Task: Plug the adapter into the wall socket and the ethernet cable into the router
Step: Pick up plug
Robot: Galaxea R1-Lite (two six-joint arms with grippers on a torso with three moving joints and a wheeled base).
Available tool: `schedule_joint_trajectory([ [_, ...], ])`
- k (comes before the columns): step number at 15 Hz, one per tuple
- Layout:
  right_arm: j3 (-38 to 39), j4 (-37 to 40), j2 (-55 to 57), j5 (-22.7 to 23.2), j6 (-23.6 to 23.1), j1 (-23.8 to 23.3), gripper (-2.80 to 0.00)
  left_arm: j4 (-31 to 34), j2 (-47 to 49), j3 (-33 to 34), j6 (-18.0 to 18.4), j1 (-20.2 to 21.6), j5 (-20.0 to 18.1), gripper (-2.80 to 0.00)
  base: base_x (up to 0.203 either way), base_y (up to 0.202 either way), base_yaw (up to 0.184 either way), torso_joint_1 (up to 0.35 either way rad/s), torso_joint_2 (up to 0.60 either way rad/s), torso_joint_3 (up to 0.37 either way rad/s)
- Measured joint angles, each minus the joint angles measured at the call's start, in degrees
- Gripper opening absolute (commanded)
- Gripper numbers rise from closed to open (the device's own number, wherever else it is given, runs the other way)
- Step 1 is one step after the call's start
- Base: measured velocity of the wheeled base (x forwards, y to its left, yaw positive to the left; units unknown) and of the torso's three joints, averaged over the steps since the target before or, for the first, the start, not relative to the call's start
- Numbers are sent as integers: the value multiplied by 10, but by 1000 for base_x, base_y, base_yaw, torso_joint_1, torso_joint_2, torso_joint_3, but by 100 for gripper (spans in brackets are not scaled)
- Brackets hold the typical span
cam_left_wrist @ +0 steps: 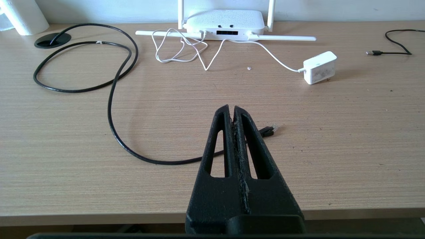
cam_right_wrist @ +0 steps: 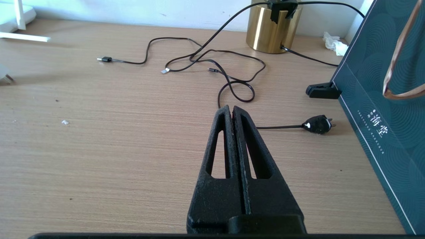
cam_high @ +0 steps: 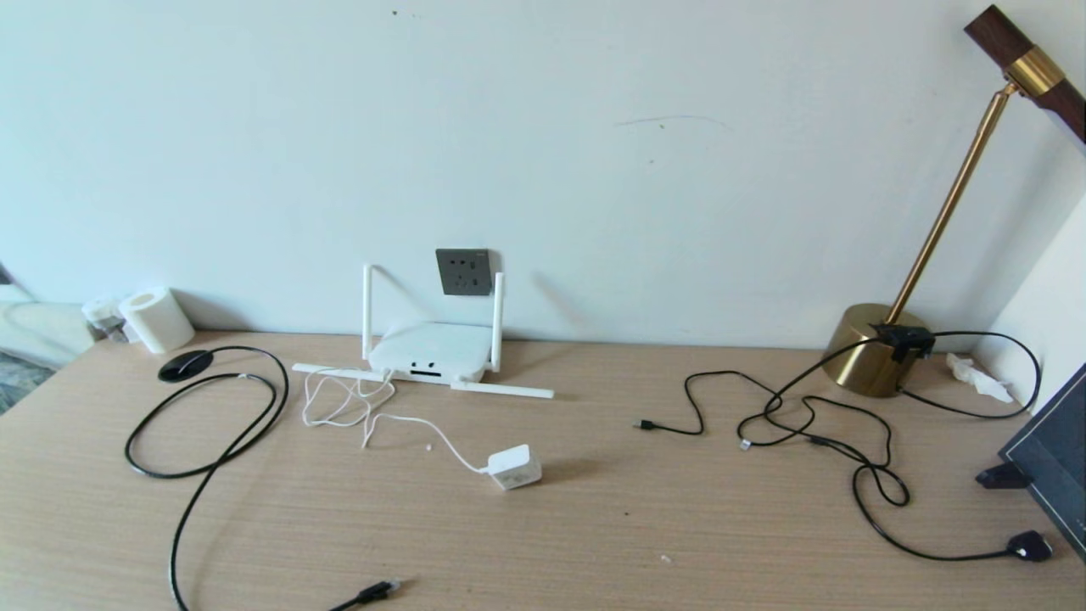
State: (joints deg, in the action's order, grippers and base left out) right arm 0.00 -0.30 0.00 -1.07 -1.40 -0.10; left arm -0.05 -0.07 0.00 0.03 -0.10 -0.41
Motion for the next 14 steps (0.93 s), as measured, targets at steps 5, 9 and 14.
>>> schedule_joint_trajectory([
  [5,0,-3,0,-4,21,0,-280,4,1,-1,5,0,-3,-280,0,0,0,0,0,0],
  [9,0,-4,0,-4,28,0,-280,8,28,-3,53,-1,-24,-280,0,0,0,0,0,0],
  [14,0,-4,0,-4,30,0,-280,-19,179,-133,114,-29,-53,-280,0,0,0,0,0,0],
])
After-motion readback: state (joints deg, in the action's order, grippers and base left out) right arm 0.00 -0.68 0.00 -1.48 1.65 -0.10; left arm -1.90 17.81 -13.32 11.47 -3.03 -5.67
